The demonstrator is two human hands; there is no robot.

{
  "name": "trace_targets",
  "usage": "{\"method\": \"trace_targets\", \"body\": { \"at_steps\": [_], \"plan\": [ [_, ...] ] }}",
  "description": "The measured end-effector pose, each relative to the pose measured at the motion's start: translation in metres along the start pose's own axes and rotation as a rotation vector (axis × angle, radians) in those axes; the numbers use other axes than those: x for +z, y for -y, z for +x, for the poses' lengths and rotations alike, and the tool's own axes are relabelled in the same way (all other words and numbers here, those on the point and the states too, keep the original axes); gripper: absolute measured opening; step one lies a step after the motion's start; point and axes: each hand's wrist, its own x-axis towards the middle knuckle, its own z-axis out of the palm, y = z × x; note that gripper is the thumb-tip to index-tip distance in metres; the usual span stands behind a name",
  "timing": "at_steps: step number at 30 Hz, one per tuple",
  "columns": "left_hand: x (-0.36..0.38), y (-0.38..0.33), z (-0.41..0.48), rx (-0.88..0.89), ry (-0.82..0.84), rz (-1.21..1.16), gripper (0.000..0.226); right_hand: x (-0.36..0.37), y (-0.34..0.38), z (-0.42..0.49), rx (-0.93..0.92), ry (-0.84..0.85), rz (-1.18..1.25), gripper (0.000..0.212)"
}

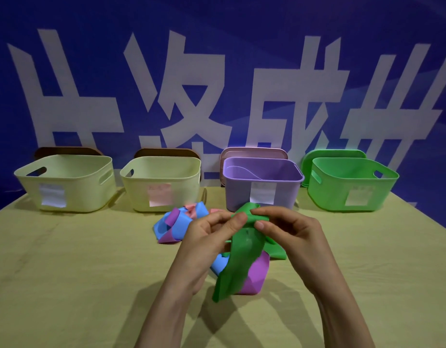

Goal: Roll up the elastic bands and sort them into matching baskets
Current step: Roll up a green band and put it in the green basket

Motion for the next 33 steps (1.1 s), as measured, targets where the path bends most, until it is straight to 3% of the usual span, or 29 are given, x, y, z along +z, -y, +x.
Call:
{"method": "trace_targets", "body": {
  "at_steps": [4,10,15,18,24,28,33],
  "plan": [
    [0.0005,0.0022,0.0015,0.043,-0.009,-0.007,0.029,-0.001,0.0017,-0.0019,-0.029,0.026,0.002,0.029],
    [-0.0016,0.007,0.0032,0.132,-0.032,0.046,0.037,-0.0023,-0.0005,-0.0003,0.046,0.04,-0.011,0.031],
    [-0.0018,0.0097,0.0035,0.195,-0.049,0.135,0.033,-0.0011,-0.0016,0.0016,0.052,0.008,-0.091,0.011],
    [-0.0008,0.0094,0.0048,0.181,-0.032,0.105,0.032,-0.0002,-0.004,0.0023,0.037,-0.019,-0.098,0.019],
    [-0.001,0.0086,0.0028,0.089,0.002,0.015,0.042,0.0002,-0.0063,0.0016,0.034,-0.034,-0.025,0.012],
    [0.0007,0.0068,0.0005,0.042,0.025,0.006,0.03,0.0008,-0.0019,0.0016,0.016,-0.045,-0.001,0.014],
    [0.0006,0.0064,0.0015,0.032,-0.003,-0.028,0.031,0.001,-0.0008,0.0006,0.01,-0.035,0.023,0.024]
  ]
}}
